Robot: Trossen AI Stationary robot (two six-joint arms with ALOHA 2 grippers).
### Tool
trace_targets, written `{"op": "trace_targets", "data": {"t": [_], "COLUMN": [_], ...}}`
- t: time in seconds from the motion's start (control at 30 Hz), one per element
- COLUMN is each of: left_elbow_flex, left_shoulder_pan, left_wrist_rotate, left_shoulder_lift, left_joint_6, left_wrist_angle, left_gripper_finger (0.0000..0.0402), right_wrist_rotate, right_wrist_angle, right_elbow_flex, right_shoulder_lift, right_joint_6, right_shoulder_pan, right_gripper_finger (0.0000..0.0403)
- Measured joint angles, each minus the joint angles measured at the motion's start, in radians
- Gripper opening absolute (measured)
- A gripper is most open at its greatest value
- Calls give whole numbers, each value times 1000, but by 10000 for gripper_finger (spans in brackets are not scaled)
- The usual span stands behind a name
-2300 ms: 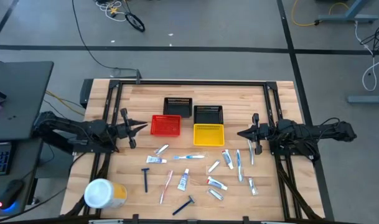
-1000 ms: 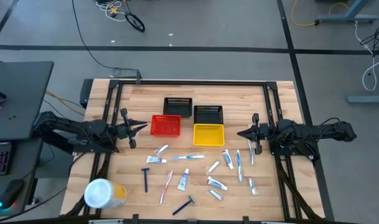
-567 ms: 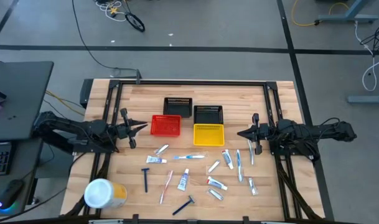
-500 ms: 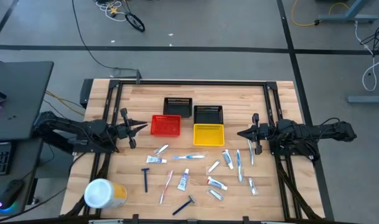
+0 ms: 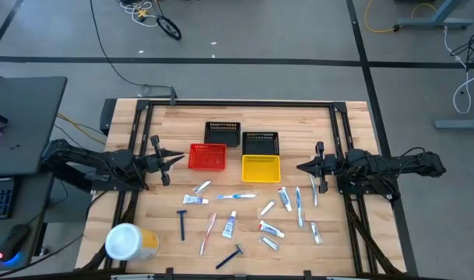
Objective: Pick & Place Travel size toiletries
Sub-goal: Put the white toothpaste into the red bin
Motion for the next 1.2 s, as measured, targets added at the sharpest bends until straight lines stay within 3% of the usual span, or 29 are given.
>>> {"op": "trace_targets", "data": {"t": [0.27, 0.43, 0.6, 0.83, 1.0, 1.1, 1.2], "left_elbow_flex": [0, 0, 0, 0, 0, 0, 0], "left_shoulder_pan": [0, 0, 0, 0, 0, 0, 0], "left_wrist_rotate": [127, 234, 242, 246, 280, 314, 319], "left_shoulder_lift": [0, 0, 0, 0, 1, 18, 56], "left_joint_6": [-213, -240, -182, -190, -391, -534, -573], "left_wrist_angle": [5, 62, 194, 308, 263, 216, 213], "left_gripper_finger": [46, 46, 46, 46, 46, 46, 46], "right_wrist_rotate": [0, 32, -101, -129, -123, -13, 240], "right_wrist_angle": [0, 29, 137, 345, 447, 466, 474], "right_elbow_flex": [0, 0, 0, 0, 0, 0, 0], "right_shoulder_lift": [0, 0, 0, 0, 0, 0, 1], "right_joint_6": [0, -3, 205, 210, 209, 192, 79], "right_shoulder_pan": [0, 0, 0, 0, 0, 0, 0], "right_gripper_finger": [1, 1, 1, 1, 1, 1, 1]}}
